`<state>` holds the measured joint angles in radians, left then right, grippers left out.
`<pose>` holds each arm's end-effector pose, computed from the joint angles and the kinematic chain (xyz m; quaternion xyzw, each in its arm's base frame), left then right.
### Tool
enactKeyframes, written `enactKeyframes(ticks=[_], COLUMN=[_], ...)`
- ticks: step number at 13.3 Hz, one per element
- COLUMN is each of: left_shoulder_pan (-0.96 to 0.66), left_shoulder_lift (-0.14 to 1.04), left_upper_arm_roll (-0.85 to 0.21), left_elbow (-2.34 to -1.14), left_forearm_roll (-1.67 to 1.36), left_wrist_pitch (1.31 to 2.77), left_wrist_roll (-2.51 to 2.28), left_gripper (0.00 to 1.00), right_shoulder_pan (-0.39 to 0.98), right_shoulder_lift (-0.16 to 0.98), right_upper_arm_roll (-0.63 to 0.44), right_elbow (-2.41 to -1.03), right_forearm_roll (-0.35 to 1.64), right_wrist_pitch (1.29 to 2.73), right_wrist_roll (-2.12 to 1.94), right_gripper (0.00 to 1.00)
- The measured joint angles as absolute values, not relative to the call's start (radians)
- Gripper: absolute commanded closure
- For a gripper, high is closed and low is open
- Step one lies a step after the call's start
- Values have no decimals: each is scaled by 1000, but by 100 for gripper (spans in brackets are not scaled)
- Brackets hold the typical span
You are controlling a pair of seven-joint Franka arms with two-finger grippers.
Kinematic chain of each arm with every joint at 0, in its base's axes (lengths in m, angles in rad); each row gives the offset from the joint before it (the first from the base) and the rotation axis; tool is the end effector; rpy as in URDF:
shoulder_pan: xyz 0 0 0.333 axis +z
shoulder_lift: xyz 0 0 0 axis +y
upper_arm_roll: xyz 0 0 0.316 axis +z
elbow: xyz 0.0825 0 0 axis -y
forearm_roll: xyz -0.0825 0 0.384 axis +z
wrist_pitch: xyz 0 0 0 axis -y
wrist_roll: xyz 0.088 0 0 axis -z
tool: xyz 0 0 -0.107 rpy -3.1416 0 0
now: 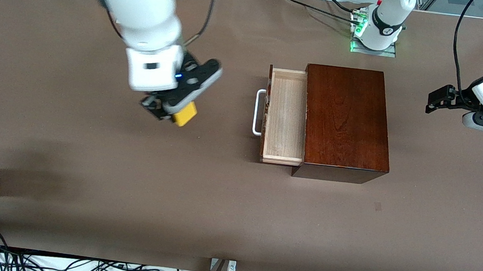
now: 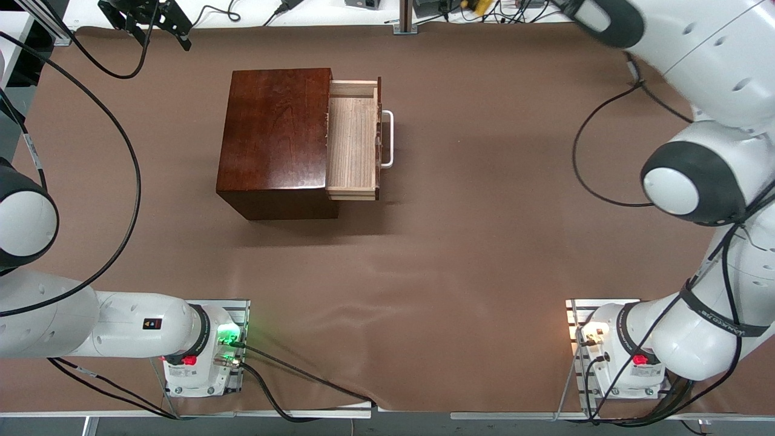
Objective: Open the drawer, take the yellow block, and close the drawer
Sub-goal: 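Lift the yellow cube out and carry it away from the box, then place the cube with the right gripper while the left gripper pushes the drawer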
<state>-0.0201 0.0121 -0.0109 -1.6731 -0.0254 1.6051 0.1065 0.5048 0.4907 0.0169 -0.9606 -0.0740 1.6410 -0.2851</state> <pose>0.5560 -0.0199 0.5724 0.9968 -0.0677 -0.0395 0.0142 0.6121 0.3391 0.6123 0.9160 0.3885 0.0979 0.0217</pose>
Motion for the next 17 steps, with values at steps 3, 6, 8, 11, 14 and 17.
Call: enactKeyframes(ticks=[3,6,8,11,14,17], left_shoulder_pan=[-39,-58,-61,-62,-66,-73], left_shoulder_lift=[12,25,42,78,100,139], left_upper_arm_roll=[-25,-62,-69,-113,-272,-446], left_elbow=[-1659,-1614,-1600,-1592,-1586,-1567], left_forearm_roll=[-25,-25,-27,-64,-79,-80], left_wrist_pitch=[1583,1510,1494,1492,1492,1511], left_wrist_roll=[110,113,173,241,245,243], left_gripper=[0,0,0,0,0,0], right_shoulder_pan=[396,282,237,224,212,210], right_shoulder_lift=[384,272,212,182,184,187], right_upper_arm_roll=[13,6,-14,-75,-104,-103], right_elbow=[-1100,-1305,-1449,-1651,-1861,-2040], right_forearm_roll=[-65,-10,-1,0,4,6], right_wrist_pitch=[1643,1687,1705,1816,2039,2255], right_wrist_roll=[-223,-214,-209,-185,-145,-52], right_gripper=[100,100,100,100,100,100])
